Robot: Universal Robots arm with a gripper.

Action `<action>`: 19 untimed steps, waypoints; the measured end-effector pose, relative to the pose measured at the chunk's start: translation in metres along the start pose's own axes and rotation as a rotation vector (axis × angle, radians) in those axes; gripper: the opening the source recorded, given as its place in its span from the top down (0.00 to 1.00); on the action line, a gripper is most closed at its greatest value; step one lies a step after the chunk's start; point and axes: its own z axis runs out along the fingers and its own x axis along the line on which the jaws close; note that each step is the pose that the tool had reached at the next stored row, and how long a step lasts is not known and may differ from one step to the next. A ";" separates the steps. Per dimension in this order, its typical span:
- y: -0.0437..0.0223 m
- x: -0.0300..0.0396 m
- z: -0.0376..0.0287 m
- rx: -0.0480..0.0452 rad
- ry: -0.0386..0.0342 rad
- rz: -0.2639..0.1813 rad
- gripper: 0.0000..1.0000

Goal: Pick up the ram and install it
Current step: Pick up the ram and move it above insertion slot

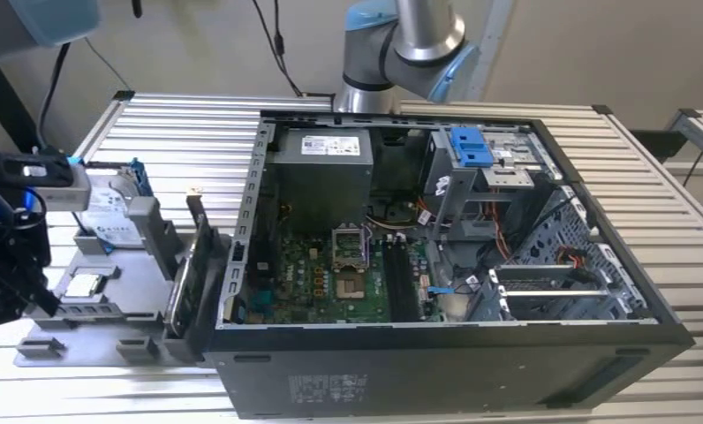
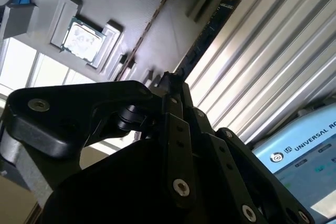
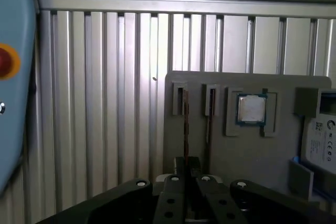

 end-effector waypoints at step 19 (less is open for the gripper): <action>-0.0003 -0.0009 -0.0230 -0.0020 -0.0001 0.001 0.86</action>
